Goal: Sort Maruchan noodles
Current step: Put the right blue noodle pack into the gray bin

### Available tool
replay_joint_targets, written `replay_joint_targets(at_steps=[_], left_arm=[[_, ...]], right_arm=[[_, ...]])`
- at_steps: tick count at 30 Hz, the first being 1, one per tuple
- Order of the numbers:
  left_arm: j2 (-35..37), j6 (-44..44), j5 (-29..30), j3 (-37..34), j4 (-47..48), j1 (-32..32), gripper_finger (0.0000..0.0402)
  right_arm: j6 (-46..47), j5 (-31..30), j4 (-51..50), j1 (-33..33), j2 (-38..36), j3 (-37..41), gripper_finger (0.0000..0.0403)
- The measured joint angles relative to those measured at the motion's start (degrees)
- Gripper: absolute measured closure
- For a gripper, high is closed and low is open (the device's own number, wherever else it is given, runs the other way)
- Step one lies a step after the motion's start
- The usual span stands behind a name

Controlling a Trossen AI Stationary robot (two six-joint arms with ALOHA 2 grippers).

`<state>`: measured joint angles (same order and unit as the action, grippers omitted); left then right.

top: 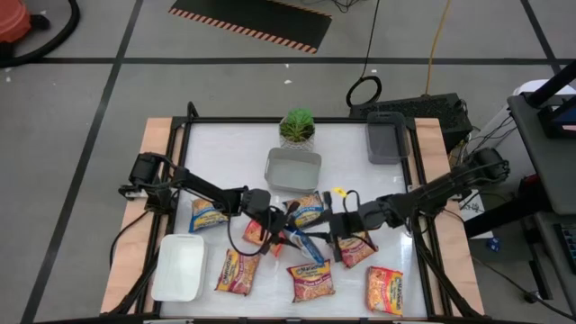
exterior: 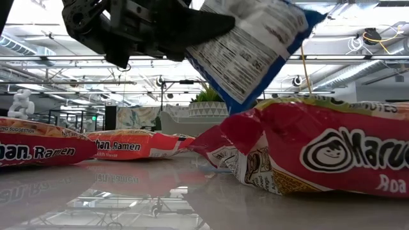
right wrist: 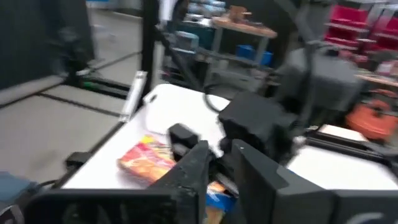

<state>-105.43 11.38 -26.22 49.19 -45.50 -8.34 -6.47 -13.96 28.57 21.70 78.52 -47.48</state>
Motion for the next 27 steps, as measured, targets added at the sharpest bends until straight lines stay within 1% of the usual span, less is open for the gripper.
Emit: replay_joint_targets(at_steps=[4,6,8,10,15,21,27], left_arm=[[0.6,-2.2,4.2,0.0,0.4,0.0,0.0262],[1.9,-3.6,7.3,0.0,1.4,0.0,0.0262],[3.5,-5.1,10.7,0.0,2.2,-0.1,0.0262],[5.9,-6.5,14.2,0.0,5.7,0.0,0.0261],[13.0,-10.2,22.2,0.0,14.4,-0.2,0.0261],[19.5,-13.3,31.5,0.0,14.3,-0.9,0.0261],[23.0,-13.2,41.7,0.0,14.3,-0.9,0.0261]], right_arm=[[-0.1,-9.9,-6.5,2.3,-5.5,0.0,0.0307],[-0.1,-13.7,-10.6,3.6,-8.8,0.0,0.0300],[0.0,-16.3,-14.3,5.1,-12.3,0.0,0.0296],[1.2,-17.5,-18.0,6.8,-15.9,0.0,0.0296],[6.6,-17.6,-26.8,10.4,-23.5,0.0,0.0300],[12.4,-17.5,-36.5,13.8,-28.8,0.0,0.0300],[15.7,-17.5,-44.5,15.3,-31.9,0.0,0.0300]])
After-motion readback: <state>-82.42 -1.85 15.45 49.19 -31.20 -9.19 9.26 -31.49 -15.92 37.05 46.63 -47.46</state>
